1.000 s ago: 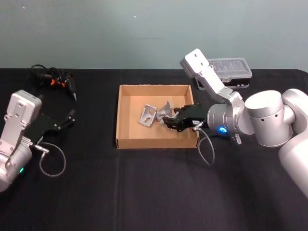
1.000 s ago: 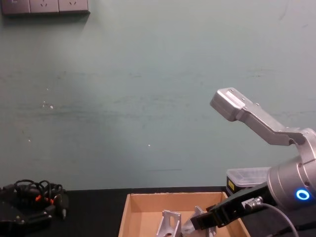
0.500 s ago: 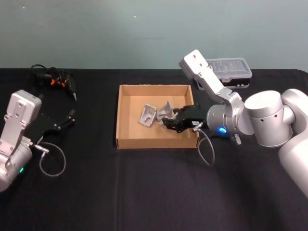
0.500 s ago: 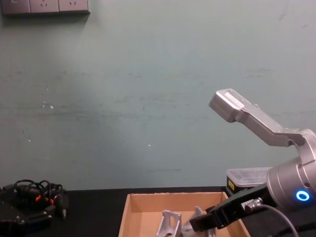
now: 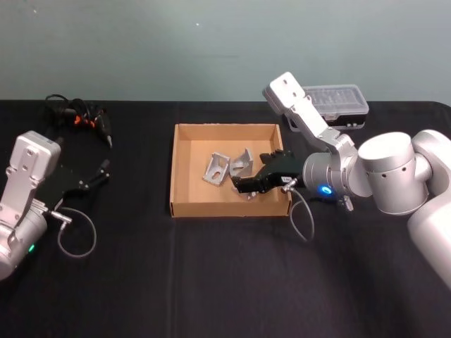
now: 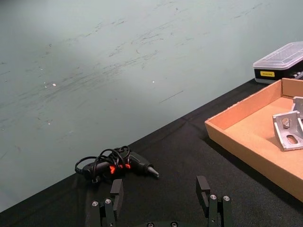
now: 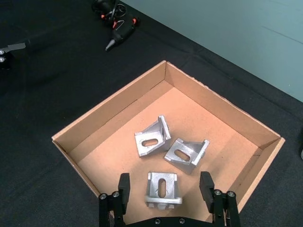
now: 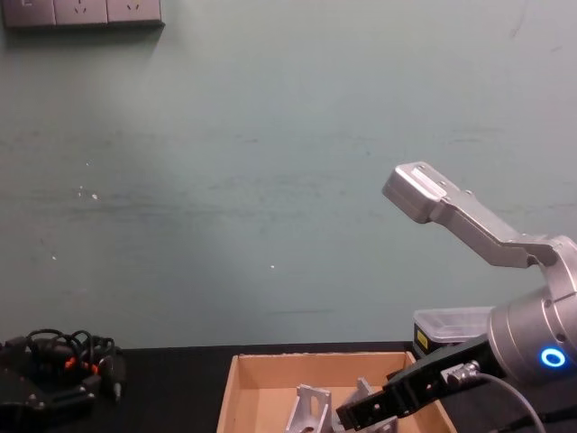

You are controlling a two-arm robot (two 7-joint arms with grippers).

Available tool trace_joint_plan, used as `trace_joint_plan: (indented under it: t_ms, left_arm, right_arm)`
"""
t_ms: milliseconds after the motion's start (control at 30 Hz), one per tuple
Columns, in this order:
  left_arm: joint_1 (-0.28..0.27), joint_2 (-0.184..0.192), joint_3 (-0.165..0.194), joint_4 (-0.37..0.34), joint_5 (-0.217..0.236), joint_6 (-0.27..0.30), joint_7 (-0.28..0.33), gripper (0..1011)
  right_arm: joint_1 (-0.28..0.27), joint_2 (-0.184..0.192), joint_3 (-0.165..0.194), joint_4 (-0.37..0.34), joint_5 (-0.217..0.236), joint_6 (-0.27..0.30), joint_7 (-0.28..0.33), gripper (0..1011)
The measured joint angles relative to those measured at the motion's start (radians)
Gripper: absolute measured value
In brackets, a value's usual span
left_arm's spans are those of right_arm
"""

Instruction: Use one hand to pick up the angle iron from the table and place it into the box.

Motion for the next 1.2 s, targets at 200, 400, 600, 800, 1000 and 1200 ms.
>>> trace_joint_plan:
  t_ms: [200,400,600,800,1000,1200]
  left_arm:
    - [0.000,0.000,0.000,0.000,0.000,0.000,0.000,1011]
    - [0.000,0.000,0.000,0.000,0.000,0.000,0.000,1011]
    - [0.000,0.000,0.000,0.000,0.000,0.000,0.000,1011]
    - [0.000,0.000,0.000,0.000,0.000,0.000,0.000,1011]
    - [0.000,0.000,0.000,0.000,0.000,0.000,0.000,1011]
    - [0.000,0.000,0.000,0.000,0.000,0.000,0.000,1011]
  right_arm:
    - [0.000,0.000,0.001,-0.001,0.000,0.000,-0.001,1000]
    - [0.000,0.000,0.001,-0.001,0.001,0.001,-0.002,1000]
    - [-0.026,0.013,0.014,-0.051,-0.003,-0.001,-0.022,1000]
    - [-0.103,0.042,0.057,-0.172,-0.024,-0.006,-0.087,1000]
    - [-0.221,0.061,0.133,-0.306,-0.044,-0.024,-0.196,1000]
    - [-0.375,0.067,0.223,-0.422,-0.079,-0.121,-0.330,1000]
